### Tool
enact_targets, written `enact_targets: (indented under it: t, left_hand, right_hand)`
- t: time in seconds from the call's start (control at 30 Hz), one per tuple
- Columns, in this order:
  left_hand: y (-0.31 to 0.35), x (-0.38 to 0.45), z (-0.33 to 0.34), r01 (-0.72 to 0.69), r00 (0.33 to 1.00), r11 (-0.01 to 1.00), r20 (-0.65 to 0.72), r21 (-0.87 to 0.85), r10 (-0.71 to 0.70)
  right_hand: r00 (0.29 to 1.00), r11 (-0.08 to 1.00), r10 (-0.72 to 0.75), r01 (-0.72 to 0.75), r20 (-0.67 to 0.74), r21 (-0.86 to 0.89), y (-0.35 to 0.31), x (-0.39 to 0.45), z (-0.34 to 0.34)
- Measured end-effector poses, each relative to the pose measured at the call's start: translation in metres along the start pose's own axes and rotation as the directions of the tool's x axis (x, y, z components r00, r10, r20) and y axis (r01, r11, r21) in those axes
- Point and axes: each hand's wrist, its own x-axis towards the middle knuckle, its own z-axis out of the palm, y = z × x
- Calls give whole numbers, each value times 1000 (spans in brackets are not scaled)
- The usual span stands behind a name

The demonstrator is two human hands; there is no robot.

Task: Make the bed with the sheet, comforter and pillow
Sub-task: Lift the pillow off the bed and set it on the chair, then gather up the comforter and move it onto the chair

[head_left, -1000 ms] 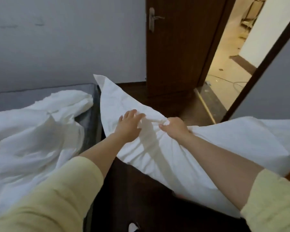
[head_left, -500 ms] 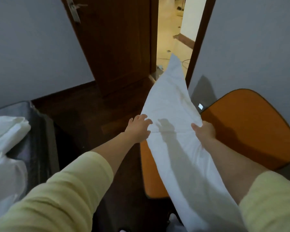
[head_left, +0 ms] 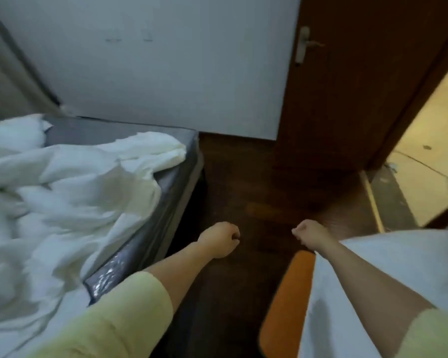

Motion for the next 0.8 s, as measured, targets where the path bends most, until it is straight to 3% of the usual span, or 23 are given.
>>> enact_targets:
  t: [0.13, 0.3, 0.4, 0.53, 0.63, 0.7, 0.8]
  left_hand:
    - [-123, -65, -31, 284, 948, 954, -124, -90, -294]
    - [-268, -149, -54, 532, 771, 793, -219, -297, -598]
    - [-338, -199, -69, 596, 678, 709, -237, -376, -696]
    - [-438, -266, -83, 659, 480, 538, -257, -527, -839]
    - [-479, -294, -81, 675, 374, 426, -218, -603, -901]
    - [-509, -301, -82, 670, 328, 368, -187, -645, -926]
    - [-541, -296, -96, 638, 287, 321, -171, -699, -943]
  right_hand:
    - [962, 961, -243, 256, 128, -102, -137, 4, 73]
    - [793, 798, -478, 572, 378, -188, -294, -15, 190]
    - [695, 682, -526, 689, 490, -244, -377, -38, 256]
    - [565, 547, -596, 806, 570, -228, -473, -76, 350]
    - [484, 471, -587, 856, 649, -212, -509, -96, 398]
    - [454, 420, -599, 879, 659, -224, -541, -94, 425]
    - [464, 405, -637, 881, 616, -245, -594, -76, 440]
